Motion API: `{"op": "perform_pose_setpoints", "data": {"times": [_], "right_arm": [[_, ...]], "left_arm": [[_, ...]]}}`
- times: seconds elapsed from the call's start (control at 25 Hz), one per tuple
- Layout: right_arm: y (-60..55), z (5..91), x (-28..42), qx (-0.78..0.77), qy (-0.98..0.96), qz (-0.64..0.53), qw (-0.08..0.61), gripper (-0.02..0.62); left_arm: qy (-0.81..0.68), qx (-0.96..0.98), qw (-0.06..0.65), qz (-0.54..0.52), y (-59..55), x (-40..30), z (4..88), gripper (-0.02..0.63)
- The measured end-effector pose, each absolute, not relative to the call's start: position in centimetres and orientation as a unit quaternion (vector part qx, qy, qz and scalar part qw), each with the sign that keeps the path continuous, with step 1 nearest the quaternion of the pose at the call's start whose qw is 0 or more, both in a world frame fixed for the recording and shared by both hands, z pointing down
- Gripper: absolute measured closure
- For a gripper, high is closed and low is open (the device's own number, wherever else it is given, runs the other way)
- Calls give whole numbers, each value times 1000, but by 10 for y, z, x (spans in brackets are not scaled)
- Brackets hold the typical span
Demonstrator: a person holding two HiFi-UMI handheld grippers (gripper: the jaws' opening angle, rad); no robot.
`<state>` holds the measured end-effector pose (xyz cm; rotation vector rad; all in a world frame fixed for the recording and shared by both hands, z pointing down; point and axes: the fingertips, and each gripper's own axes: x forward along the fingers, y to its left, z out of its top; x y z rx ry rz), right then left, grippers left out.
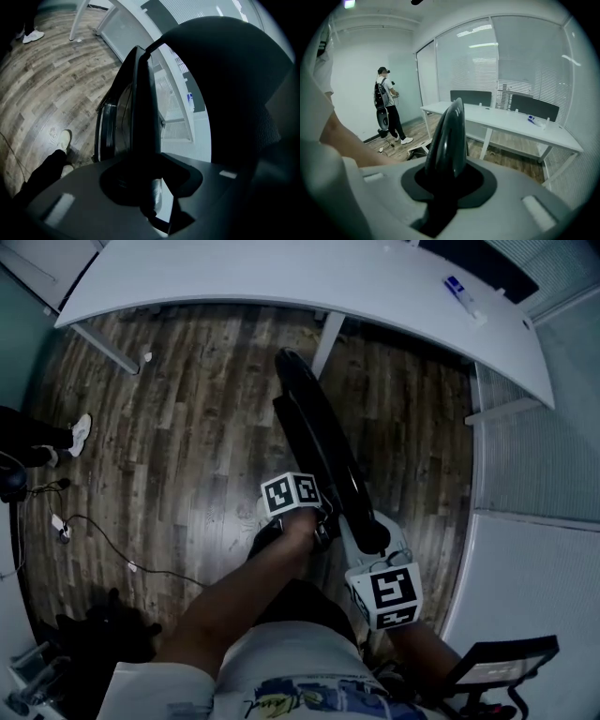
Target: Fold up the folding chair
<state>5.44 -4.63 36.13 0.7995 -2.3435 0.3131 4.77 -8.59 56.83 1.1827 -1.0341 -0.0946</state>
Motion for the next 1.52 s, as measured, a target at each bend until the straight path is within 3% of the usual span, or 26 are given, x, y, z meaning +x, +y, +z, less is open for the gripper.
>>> {"op": "perform_pose_setpoints", "data": {"times": [0.84,1.52], "right_arm": [[-192,366,-142,108,-933,74,335,522],[-317,391,-185,-98,-933,32,345,522]], "left_arm": [[-568,413,689,-178,-220,-165,574,480],[-648,266,645,-305,-323,-214,600,479]]}}
